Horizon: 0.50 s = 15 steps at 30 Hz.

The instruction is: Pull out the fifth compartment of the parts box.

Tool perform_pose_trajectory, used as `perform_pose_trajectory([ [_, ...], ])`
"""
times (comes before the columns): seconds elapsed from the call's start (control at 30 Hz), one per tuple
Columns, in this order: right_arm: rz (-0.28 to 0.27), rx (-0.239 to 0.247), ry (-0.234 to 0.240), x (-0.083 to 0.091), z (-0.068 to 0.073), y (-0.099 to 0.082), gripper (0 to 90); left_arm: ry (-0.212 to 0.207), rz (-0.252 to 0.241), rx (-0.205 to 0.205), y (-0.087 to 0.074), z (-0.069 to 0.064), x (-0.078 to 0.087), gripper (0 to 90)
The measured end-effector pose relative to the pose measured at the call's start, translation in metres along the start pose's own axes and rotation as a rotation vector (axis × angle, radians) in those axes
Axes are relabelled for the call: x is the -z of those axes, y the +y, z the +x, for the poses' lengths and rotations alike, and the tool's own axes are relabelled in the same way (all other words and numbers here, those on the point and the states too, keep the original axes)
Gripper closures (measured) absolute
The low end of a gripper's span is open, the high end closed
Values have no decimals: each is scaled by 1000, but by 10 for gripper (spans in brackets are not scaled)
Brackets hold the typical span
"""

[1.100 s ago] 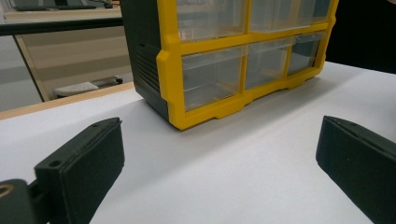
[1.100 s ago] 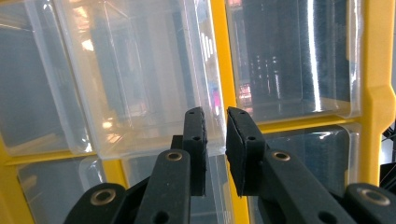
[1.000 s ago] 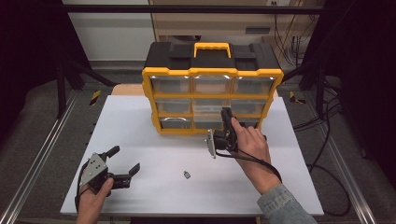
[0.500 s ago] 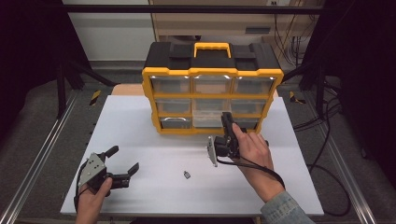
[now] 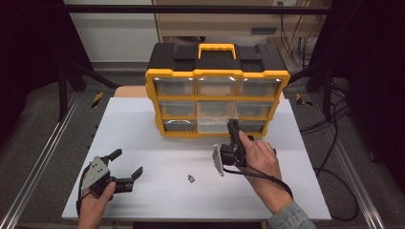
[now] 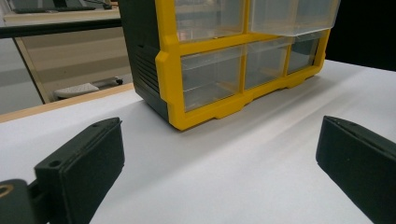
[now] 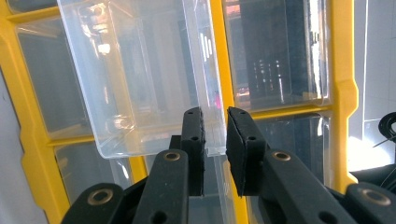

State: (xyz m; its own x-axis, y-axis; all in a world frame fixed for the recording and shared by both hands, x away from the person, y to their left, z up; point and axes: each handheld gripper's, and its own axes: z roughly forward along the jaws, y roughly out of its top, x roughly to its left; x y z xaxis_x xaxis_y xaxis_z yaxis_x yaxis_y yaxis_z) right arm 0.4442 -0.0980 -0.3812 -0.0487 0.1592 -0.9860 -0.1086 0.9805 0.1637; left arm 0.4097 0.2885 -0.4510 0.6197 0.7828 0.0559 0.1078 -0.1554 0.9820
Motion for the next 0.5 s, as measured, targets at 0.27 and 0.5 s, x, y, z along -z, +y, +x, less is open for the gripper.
perform_pose_trajectory([
  [0.27, 6, -11, 6, 8, -1, 1, 771, 1, 3, -3, 0, 0, 0, 9],
  [0.5, 6, -12, 7, 13, -2, 4, 769, -3, 3, -5, 0, -1, 0, 9],
])
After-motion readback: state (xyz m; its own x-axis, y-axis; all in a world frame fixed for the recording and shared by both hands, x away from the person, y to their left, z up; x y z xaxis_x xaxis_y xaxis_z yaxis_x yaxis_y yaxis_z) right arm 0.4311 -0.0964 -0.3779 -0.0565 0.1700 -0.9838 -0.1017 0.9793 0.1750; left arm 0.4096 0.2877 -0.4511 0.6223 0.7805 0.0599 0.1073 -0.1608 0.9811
